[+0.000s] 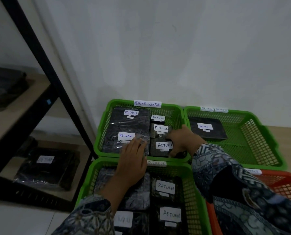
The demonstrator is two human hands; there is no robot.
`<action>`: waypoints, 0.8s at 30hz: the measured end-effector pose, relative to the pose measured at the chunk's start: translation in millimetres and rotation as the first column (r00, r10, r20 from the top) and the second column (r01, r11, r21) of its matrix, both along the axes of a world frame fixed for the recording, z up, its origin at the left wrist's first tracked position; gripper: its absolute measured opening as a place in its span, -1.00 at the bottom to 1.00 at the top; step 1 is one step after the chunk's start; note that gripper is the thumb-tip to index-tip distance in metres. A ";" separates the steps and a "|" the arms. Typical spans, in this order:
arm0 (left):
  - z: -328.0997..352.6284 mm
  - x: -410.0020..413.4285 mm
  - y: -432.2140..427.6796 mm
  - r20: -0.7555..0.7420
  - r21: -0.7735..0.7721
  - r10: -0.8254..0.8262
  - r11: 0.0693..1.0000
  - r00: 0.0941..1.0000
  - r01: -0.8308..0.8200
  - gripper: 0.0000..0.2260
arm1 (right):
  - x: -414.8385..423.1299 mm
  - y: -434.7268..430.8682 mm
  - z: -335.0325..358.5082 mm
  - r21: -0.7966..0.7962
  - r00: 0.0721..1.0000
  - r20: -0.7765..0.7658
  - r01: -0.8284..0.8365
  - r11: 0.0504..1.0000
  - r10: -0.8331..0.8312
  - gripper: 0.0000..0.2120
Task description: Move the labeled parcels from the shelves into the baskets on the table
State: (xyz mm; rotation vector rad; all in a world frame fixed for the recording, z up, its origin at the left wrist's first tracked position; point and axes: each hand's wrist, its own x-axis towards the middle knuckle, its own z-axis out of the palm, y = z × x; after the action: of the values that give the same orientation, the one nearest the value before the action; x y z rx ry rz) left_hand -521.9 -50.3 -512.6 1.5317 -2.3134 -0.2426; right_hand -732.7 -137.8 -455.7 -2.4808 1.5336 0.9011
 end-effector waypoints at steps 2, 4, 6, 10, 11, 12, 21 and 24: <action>0.1 -0.1 0.4 -0.013 -0.004 0.000 1.000 1.000 0.000 -0.55 | 0.8 0.1 -7.8 -0.003 0.999 0.024 0.023 1.000 -0.023 -0.22; 0.1 0.7 0.5 -0.013 -0.008 0.002 1.000 1.000 -0.002 -0.56 | 2.0 2.0 -14.0 -0.016 0.998 0.049 0.045 0.999 -0.044 -0.23; -0.2 1.7 -0.1 -0.016 -0.007 -0.005 1.000 1.000 0.005 -0.56 | 2.6 4.0 -16.8 -0.022 0.997 0.053 0.059 0.998 -0.058 -0.23; 0.1 1.9 -1.6 -0.006 -0.001 -0.023 1.000 1.000 0.023 -0.55 | 3.7 8.3 -13.8 -0.011 0.996 0.035 0.083 0.996 -0.082 -0.22; 0.6 1.9 -2.0 -0.008 0.000 -0.029 1.000 1.000 0.029 -0.55 | 3.7 9.7 -12.7 -0.007 0.995 0.034 0.093 0.996 -0.093 -0.23; 0.7 2.1 -2.4 -0.011 0.005 -0.036 0.999 0.999 0.036 -0.55 | 3.7 11.5 -11.3 -0.006 0.993 0.038 0.108 0.994 -0.107 -0.23; 5.0 19.0 -6.6 -0.013 0.013 -0.085 0.996 0.996 0.085 -0.54 | 5.7 51.0 0.7 -0.221 0.917 0.331 0.304 0.927 -0.222 -0.51; 7.5 28.2 -5.5 -0.011 0.025 -0.104 0.994 0.995 0.104 -0.54 | 15.4 74.0 -2.2 -0.325 0.866 0.433 0.408 0.853 -0.249 -0.57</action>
State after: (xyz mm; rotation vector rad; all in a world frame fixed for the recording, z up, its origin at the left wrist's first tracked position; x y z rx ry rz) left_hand -493.7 -55.7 -505.2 1.4205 -2.3940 -0.3069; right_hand -717.3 -63.8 -457.9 -2.3075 2.0698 0.0345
